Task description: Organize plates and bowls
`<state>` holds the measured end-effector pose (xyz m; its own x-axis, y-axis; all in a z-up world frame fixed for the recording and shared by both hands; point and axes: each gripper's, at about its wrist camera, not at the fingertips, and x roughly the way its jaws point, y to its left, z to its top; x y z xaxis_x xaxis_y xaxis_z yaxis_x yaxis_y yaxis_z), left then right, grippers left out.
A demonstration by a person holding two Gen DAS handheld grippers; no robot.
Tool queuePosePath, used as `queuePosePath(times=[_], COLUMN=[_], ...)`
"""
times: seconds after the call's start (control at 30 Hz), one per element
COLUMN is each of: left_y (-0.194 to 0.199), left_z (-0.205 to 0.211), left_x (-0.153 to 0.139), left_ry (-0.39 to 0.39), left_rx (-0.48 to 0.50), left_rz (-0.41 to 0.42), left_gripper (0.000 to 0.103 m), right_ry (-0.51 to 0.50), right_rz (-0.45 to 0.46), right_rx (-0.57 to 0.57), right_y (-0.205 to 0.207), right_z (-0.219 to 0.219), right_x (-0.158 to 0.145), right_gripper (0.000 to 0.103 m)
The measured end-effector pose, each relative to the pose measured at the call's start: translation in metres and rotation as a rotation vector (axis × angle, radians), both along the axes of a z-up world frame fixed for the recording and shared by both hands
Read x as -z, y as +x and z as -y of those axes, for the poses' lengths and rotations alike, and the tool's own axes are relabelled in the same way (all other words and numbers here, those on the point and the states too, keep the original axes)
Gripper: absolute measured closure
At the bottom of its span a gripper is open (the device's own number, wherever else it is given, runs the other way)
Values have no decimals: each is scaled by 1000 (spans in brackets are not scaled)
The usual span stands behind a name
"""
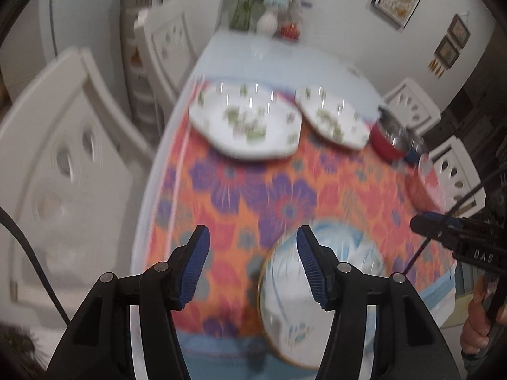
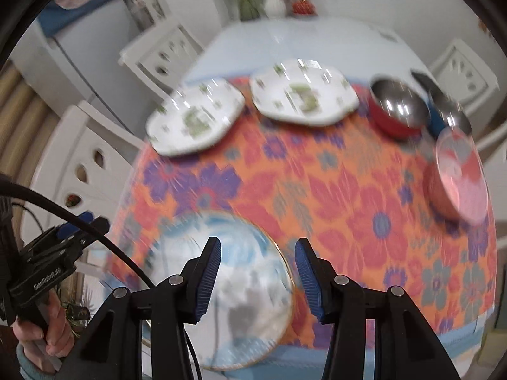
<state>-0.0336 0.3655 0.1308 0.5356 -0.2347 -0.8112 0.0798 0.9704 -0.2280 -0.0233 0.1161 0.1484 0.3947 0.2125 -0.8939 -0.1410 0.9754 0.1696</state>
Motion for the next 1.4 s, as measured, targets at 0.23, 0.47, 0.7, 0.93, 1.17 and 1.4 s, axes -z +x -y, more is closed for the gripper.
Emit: queuePosePath(times=[0.23, 0.47, 0.7, 0.93, 1.17, 1.4], left_y=[62, 147, 202, 231, 245, 250], left_z=[-15, -34, -35, -37, -43, -39], left_x=[-26, 6, 55, 88, 106, 112], left_ry=[-25, -51, -30, -45, -83, -77], left_rx=[-54, -111, -123, -118, -111, -90], left_rz=[82, 15, -79, -121, -135, -128], left_gripper=[32, 37, 41, 52, 61, 61], right_ry=[31, 112, 128, 131, 133, 99], right_rz=[96, -35, -99, -138, -157, -126], right_rx=[-40, 51, 37, -1, -45, -95], right_y=[52, 122, 173, 205, 220, 230], right_z=[-28, -29, -47, -67, -78, -90], right_x=[-16, 32, 72, 102, 119, 125], right_gripper=[31, 41, 45, 51, 62, 63])
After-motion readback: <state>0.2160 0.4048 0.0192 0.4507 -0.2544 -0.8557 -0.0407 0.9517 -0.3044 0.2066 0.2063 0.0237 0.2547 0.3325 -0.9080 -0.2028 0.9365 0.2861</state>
